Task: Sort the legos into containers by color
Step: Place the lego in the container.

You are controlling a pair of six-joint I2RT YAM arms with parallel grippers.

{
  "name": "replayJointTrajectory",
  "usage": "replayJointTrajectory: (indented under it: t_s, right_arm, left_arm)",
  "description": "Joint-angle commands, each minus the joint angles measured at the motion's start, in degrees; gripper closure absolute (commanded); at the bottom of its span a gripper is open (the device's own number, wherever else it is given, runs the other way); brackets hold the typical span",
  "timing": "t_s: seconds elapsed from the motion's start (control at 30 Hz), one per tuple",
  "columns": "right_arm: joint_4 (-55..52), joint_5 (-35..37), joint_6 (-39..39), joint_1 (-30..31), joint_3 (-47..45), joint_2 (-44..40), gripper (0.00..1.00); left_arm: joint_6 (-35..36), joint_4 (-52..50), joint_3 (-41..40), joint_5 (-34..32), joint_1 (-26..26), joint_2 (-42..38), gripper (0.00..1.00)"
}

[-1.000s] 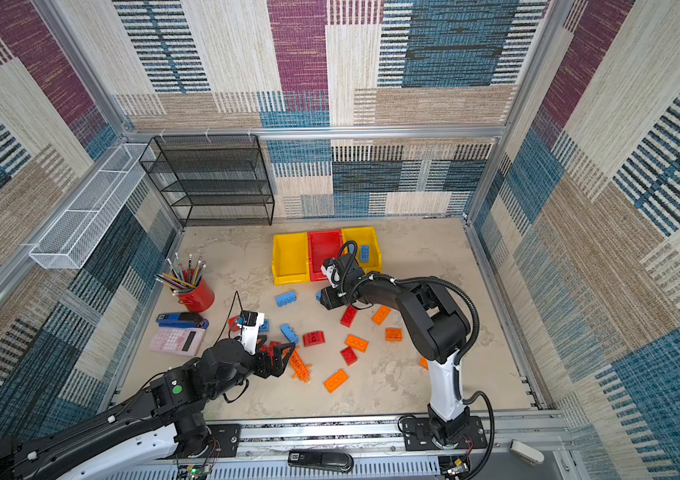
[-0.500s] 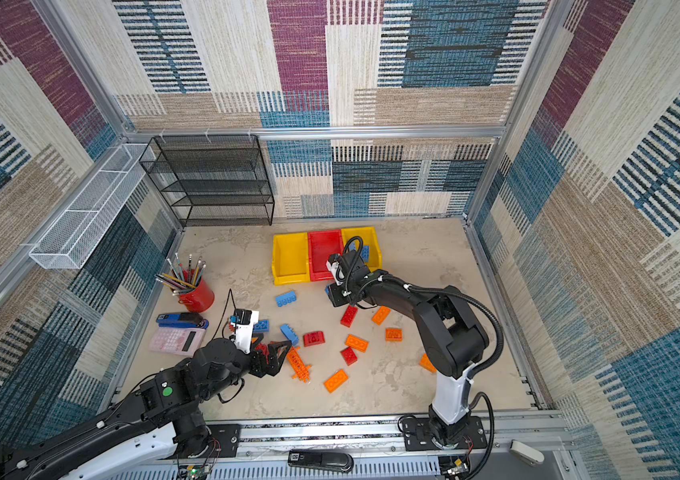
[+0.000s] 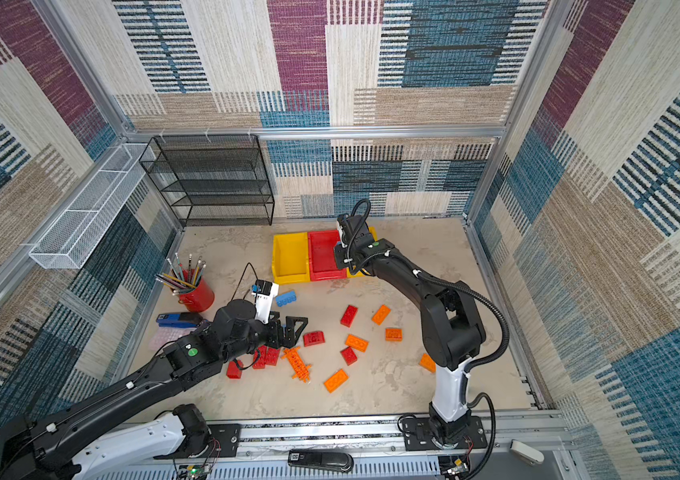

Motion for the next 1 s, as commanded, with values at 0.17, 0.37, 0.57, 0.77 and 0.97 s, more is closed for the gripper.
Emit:
replayJointTrajectory:
  t_s: [0.17, 0.37, 0.57, 0.77, 0.97]
  right_arm:
    - [-2.3, 0.8, 0.6, -5.1, 9.0, 9.1, 0.81]
    - [-4.8, 1.1, 0.0, -7.1, 16.7, 16.4, 0.80]
    - [-6.0, 1.0, -0.2, -7.7, 21.1, 20.9, 0.65]
    - [-3.0, 0.7, 0.1, -7.7, 16.7, 17.5, 0.45]
    - [-0.7, -1.0, 1.0, -6.1, 8.4, 7.6, 0.45]
  left_arm:
    - [2.7, 1.4, 2.1, 7.0, 6.1, 1.8, 0.01]
    - [3.6, 0.2, 3.4, 8.9, 9.6, 3.1, 0.01]
    - [3.4, 0.4, 3.0, 10.1, 11.8, 3.9, 0.01]
    - [3.3, -0.8, 2.8, 10.2, 12.8, 3.5, 0.01]
    - [2.5, -4.1, 2.0, 7.2, 12.9, 1.1, 0.01]
